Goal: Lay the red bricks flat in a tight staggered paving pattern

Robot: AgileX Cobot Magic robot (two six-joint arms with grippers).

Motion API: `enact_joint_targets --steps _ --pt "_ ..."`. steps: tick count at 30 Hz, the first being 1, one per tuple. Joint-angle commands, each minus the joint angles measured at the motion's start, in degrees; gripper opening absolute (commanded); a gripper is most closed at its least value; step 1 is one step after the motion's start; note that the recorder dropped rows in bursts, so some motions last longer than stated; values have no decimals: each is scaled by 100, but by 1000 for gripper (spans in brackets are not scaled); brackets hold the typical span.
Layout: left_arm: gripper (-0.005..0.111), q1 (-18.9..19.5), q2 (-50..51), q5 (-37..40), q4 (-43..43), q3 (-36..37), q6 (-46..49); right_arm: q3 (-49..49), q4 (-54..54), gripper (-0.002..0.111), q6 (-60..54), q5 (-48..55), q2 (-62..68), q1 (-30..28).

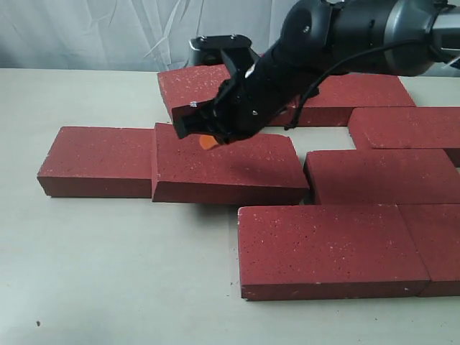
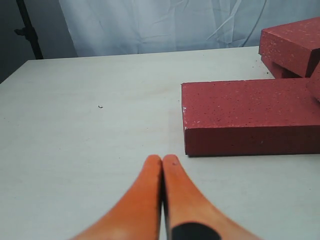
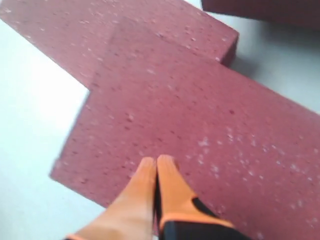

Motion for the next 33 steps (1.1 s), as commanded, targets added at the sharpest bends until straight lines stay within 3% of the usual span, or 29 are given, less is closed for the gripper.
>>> enact_joint_targets --steps 1,6,17,24,27,33 --pt "0 -27 -28 -47 -38 25 -29 -539 49 -1 -13 0 -4 260" --pt "0 -27 -28 -47 -38 25 -29 -1161 11 -1 104 323 234 421" --pt "0 -27 -28 -47 -38 25 -29 -1106 -1013 -1 1272 1592 -128 310" --pt "0 -27 -28 -47 -38 25 -29 18 -1040 -1 1379 1555 -908 -555" --pt "0 -27 -28 -47 -38 25 -29 1190 -1040 -1 1379 1101 -1644 -1292" --pt "0 -27 -28 -47 -38 25 -29 2272 -1093 -1 1379 783 -2328 -2166"
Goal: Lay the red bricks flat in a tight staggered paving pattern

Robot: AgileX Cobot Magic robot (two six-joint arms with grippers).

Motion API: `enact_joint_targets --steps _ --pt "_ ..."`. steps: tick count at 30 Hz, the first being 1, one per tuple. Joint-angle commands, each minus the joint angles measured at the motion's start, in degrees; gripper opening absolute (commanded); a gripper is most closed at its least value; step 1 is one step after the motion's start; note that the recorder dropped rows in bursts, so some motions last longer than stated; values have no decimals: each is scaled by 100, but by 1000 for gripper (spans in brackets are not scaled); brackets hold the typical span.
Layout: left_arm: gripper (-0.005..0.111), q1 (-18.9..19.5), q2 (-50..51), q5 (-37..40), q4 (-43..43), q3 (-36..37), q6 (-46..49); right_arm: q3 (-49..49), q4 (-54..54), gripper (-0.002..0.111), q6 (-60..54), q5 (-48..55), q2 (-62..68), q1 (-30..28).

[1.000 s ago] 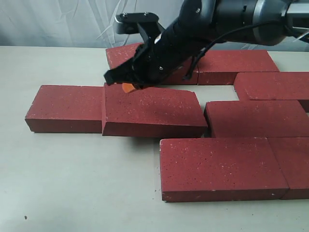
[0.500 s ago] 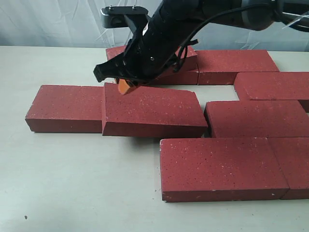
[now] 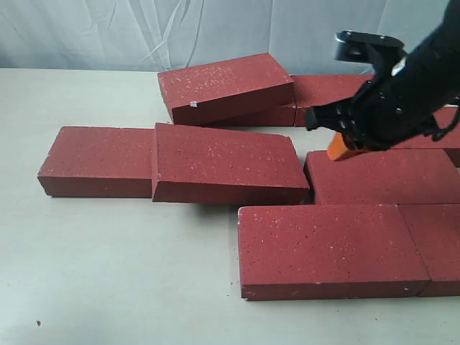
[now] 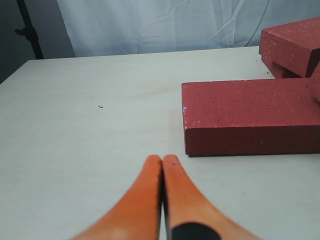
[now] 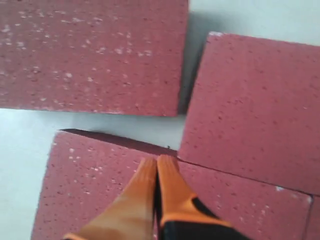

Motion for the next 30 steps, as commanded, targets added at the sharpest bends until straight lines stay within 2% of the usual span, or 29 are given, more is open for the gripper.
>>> enact_joint_targets --steps 1,3,15,26,30 --pt "0 -27 -28 -47 -38 25 -29 505 -269 -1 3 -171 -415 -553" --pt "0 -27 -28 -47 -38 25 -29 523 -520 -1 3 -232 -488 -577" --pt "0 -27 -28 -47 -38 25 -29 523 -387 -1 3 -273 -512 -577" --pt "0 -27 -28 -37 1297 25 -29 523 -387 -1 3 -273 -512 -577" --pt "0 -27 -28 -37 1373 25 -29 523 -387 -1 3 -273 -512 -577"
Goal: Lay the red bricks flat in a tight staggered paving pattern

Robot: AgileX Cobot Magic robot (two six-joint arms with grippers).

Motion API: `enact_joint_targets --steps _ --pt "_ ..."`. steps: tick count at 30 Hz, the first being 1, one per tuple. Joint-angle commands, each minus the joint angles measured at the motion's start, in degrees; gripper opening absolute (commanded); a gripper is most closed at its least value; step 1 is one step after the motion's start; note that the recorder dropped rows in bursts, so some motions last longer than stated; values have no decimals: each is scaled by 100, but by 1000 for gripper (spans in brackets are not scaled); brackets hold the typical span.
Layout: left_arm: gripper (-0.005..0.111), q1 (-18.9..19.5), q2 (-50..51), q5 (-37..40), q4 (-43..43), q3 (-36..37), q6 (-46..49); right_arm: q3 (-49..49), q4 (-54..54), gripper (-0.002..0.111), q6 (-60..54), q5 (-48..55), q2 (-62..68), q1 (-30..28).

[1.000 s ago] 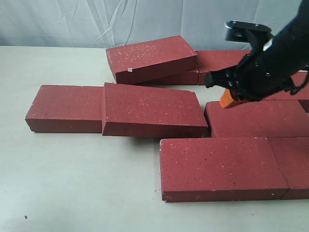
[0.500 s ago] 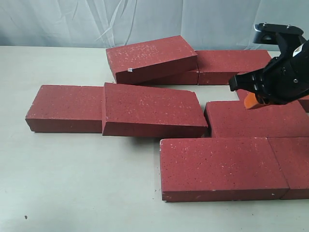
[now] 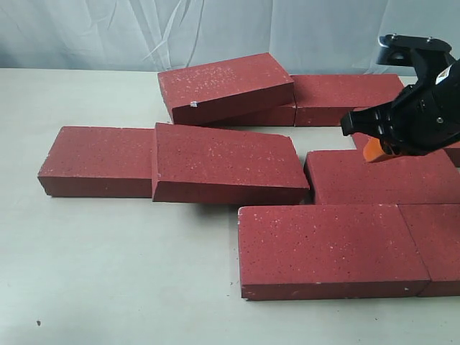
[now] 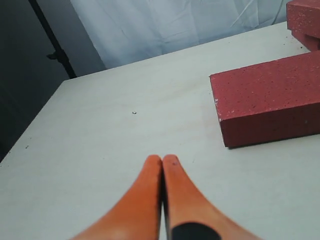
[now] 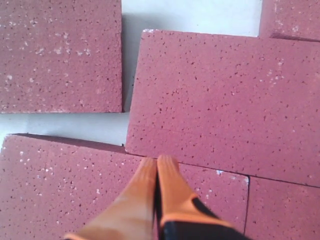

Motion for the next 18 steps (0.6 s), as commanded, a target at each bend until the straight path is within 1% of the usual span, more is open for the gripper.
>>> enact_joint_targets --steps 1,4,6,9,10,12,15,18 --pt "0 -27 -28 -37 239 25 -29 30 0 -1 3 -28 -61 -49" --pt "0 -27 -28 -199 422 25 -29 30 0 -1 3 -28 -61 -49" --pt "0 -27 -28 -623 432 25 -29 30 0 -1 3 -28 -61 -49" --pt "0 -27 -28 -1795 432 25 -29 30 17 -1 3 -28 -61 -49" --pt "0 -27 -28 -1897 432 25 -29 30 17 -1 3 -28 -61 -49" --pt "0 -27 -28 -2426 432 25 -29 30 17 -1 3 -28 -61 -49" --pt "0 -27 -28 -2790 432 25 -29 30 17 -1 3 -28 -61 -49" --pt "0 -27 -28 -2869 432 25 -29 30 17 -1 3 -28 -61 -49"
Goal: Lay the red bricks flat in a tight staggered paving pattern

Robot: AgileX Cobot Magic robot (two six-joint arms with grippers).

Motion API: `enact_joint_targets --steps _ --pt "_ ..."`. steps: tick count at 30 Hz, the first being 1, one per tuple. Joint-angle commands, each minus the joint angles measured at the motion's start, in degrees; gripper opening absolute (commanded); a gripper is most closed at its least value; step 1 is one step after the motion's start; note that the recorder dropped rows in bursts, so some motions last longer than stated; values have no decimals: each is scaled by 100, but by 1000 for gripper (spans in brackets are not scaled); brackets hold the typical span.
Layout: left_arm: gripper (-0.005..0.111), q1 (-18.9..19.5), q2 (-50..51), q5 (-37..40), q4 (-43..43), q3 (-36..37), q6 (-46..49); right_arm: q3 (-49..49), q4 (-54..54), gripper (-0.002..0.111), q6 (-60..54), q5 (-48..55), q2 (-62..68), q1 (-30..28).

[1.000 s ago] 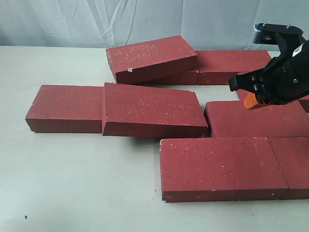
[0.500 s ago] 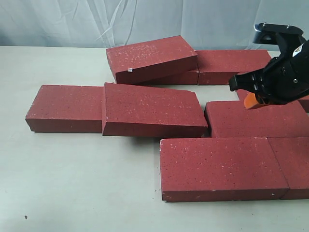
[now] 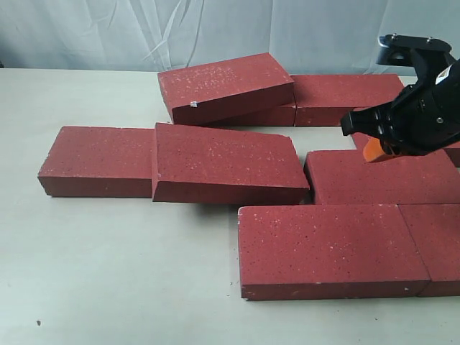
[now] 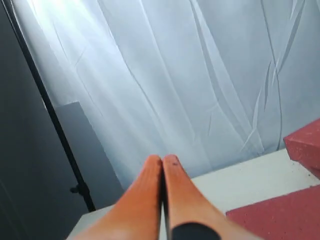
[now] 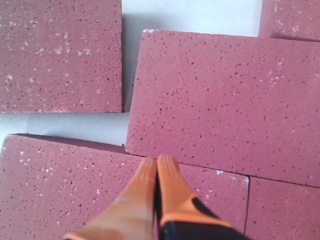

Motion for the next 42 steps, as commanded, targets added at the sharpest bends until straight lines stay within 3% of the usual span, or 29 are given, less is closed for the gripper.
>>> enact_joint_targets --steps 1,14,19,29,34,42 --pt "0 -27 -28 -277 18 25 -29 30 17 -1 3 -28 -61 -49" --pt "0 -27 -28 -579 -38 25 -163 30 18 -1 3 -94 -61 -49" --pt "0 -27 -28 -619 -534 25 -923 30 30 -1 3 -91 -61 -49" --pt "0 -27 -28 -941 -1041 25 -971 30 41 -1 3 -91 -61 -49" --pt "0 -27 -10 178 -1031 -566 -971 30 52 -1 3 -91 -61 -49" --pt "0 -27 1051 1720 -1068 -1716 -971 30 122 -1 3 -91 -61 -49"
